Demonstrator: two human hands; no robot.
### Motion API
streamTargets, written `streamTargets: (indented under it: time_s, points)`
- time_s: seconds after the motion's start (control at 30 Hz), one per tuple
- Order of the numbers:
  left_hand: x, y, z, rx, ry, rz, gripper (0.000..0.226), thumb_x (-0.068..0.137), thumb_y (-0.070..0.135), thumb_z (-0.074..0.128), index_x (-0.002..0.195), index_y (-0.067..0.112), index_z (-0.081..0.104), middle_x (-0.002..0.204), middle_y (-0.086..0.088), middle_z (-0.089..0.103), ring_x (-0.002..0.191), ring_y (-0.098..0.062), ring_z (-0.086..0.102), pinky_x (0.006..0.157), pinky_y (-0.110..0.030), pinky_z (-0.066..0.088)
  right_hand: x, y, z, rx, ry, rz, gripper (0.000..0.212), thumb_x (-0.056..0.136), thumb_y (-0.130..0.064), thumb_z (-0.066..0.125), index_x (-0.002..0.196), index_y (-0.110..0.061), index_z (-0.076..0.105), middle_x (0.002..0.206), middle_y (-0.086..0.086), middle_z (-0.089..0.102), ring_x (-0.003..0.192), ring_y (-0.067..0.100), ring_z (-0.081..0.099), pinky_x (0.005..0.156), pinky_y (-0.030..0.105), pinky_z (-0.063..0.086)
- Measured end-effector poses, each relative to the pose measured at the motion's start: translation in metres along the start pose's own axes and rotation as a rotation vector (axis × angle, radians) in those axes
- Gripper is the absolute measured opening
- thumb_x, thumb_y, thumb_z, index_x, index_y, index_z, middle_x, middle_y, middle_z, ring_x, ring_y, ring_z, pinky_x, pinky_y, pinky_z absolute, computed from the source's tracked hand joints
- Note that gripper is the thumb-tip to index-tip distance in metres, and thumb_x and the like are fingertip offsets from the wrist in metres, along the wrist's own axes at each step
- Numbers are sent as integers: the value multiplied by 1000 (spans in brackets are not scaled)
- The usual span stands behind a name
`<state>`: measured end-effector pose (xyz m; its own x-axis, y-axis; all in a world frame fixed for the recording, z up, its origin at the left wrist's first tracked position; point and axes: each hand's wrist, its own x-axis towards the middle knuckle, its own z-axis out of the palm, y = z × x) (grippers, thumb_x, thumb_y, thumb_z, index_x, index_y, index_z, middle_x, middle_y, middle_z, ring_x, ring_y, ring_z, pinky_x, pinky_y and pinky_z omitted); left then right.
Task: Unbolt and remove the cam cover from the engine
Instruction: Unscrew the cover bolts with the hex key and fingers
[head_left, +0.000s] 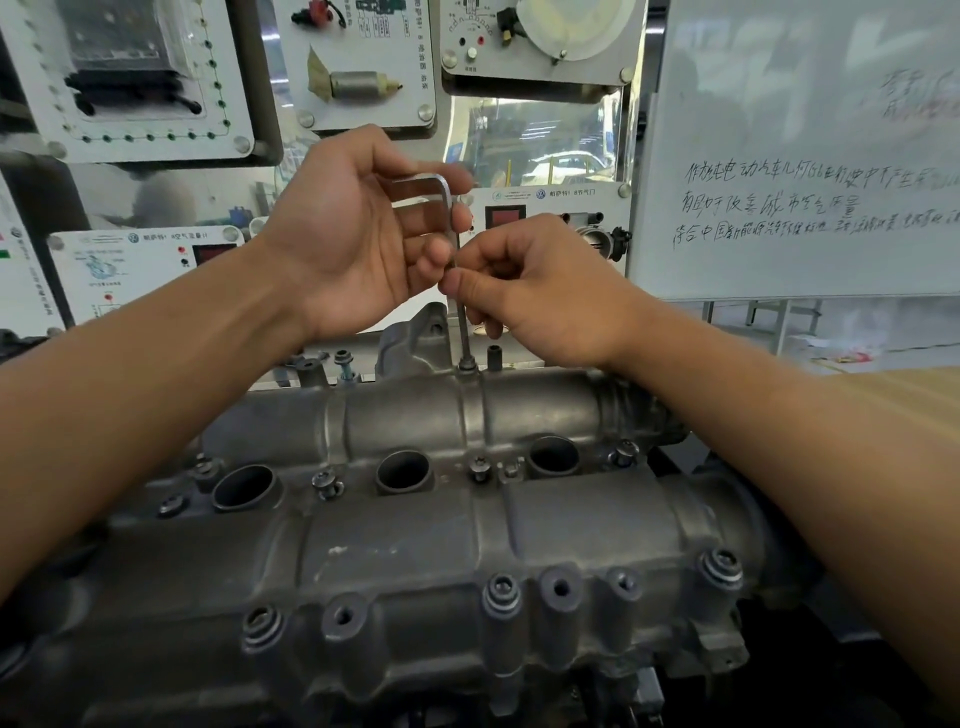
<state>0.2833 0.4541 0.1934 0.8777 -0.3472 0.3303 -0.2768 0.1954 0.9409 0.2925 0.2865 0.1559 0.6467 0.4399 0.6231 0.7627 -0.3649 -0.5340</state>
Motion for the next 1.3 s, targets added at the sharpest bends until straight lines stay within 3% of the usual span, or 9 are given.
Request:
streamTargets:
  time_s: [0.13,0.3,0.47,0.57,0.67,0.9,1.03,1.13,1.3]
  points:
    - [-3,0,-2,-40,-52,-16,41,94,24,37,85,11,74,79,-7,64,60,-16,56,55,-21,48,0,1,-1,-15,-1,2,34,98,-16,60,82,14,62,67,16,55,60,20,49,59,34,45]
    - [-5,2,-2,-27,-85,-17,21,86,26,56,97,12,69,84,-5,62,66,-15,60,60,-20,53,0,1,0,5,-4,20,39,100,-19,58,83,16,59,66,14,53,60,21,49,60,33,44]
    - [-1,-3,9,216,69,89,24,83,40,67,89,18,59,73,2,60,50,-11,55,48,-18,48,0,0,1,-38,-14,5,32,98,-16,60,81,11,63,63,17,54,58,20,50,56,36,46]
    - [-1,-6,14,327,208,137,30,94,40,62,76,18,55,60,3,54,37,-12,43,39,-20,37,0,0,2,-72,-43,-2,28,97,-14,61,85,11,64,67,28,55,58,20,48,58,37,47]
    - [-1,-7,16,304,304,115,44,103,41,49,67,16,53,53,-1,51,32,-15,37,38,-20,30,-1,1,2,-85,-57,-16,24,95,-12,62,80,7,65,63,22,55,57,20,47,58,37,46]
    - [-3,-6,18,240,287,85,47,94,53,59,63,18,54,52,-1,53,33,-14,40,36,-18,33,-1,1,1,-43,-56,3,19,94,-12,65,85,5,68,74,31,61,58,19,49,54,34,45]
    - [-2,-6,21,291,356,117,50,92,51,64,60,15,51,49,-3,54,29,-14,38,34,-16,30,0,2,2,-14,-64,13,16,94,-13,66,82,-2,69,67,26,60,57,20,49,56,32,45]
    - [0,-7,23,365,424,163,57,98,43,57,51,12,50,47,-5,54,26,-16,36,37,-15,29,0,4,2,-10,-76,21,19,94,-14,65,78,-4,67,61,11,56,56,18,48,56,28,43]
    - [-1,-4,21,395,454,152,49,100,30,50,55,9,50,47,-5,57,27,-16,36,37,-18,29,0,1,5,-16,-74,17,20,95,-17,65,85,-1,69,62,8,57,55,16,49,57,29,43]
